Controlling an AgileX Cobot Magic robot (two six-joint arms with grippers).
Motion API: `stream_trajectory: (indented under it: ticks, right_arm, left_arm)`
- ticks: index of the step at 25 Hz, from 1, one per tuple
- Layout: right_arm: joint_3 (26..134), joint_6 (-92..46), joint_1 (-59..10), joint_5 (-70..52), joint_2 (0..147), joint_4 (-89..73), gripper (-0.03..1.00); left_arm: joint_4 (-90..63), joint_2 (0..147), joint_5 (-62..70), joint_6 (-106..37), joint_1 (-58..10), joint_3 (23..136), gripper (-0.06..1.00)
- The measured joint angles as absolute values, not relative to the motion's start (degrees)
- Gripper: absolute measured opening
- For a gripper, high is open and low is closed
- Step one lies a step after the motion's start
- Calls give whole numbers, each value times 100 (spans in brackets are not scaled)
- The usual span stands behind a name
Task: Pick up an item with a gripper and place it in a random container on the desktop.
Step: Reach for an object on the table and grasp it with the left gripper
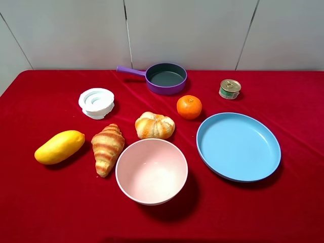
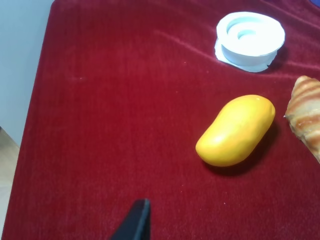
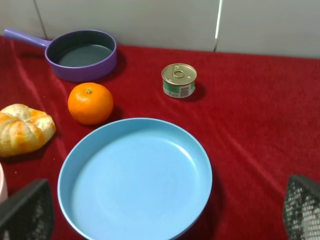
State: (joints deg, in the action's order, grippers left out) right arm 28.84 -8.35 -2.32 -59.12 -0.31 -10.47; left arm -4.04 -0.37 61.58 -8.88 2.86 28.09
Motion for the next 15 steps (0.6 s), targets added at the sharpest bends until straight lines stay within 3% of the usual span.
stream_trajectory:
  ticks: [15]
  right_arm:
    - [2884, -835, -232, -5912, -31, -1047, 69]
  left_arm:
    - [-409, -37, 6153, -888, 286, 2785, 98]
